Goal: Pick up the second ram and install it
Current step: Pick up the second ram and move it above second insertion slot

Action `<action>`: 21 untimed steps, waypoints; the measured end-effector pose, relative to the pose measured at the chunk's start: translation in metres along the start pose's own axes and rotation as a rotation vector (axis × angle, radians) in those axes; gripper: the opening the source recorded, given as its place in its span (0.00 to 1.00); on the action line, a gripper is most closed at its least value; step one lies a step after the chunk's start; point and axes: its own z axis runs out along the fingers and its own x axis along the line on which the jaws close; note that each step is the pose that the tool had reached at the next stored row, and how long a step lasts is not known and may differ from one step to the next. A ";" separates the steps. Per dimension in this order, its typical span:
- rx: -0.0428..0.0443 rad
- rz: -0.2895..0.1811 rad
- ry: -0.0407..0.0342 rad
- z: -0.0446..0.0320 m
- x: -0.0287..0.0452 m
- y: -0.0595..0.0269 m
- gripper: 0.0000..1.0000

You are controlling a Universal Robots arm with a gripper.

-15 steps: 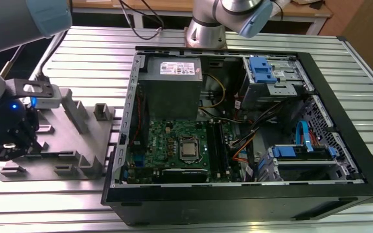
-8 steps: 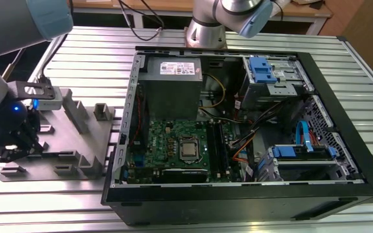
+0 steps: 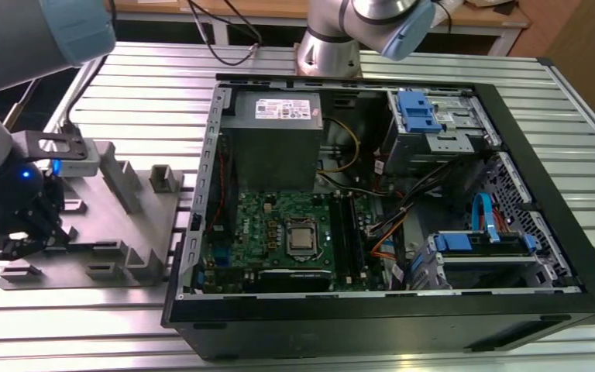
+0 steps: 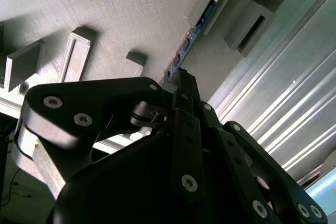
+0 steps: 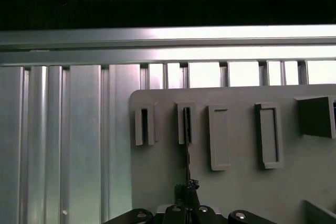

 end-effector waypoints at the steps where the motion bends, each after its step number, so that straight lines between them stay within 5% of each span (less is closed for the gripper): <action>1: 0.0002 0.000 0.0000 0.0002 -0.0004 0.0004 0.07; 14: 0.0011 0.000 0.0000 0.0013 -0.0020 0.0030 0.08; 21: 0.0011 0.000 0.0000 0.0013 -0.0020 0.0031 0.33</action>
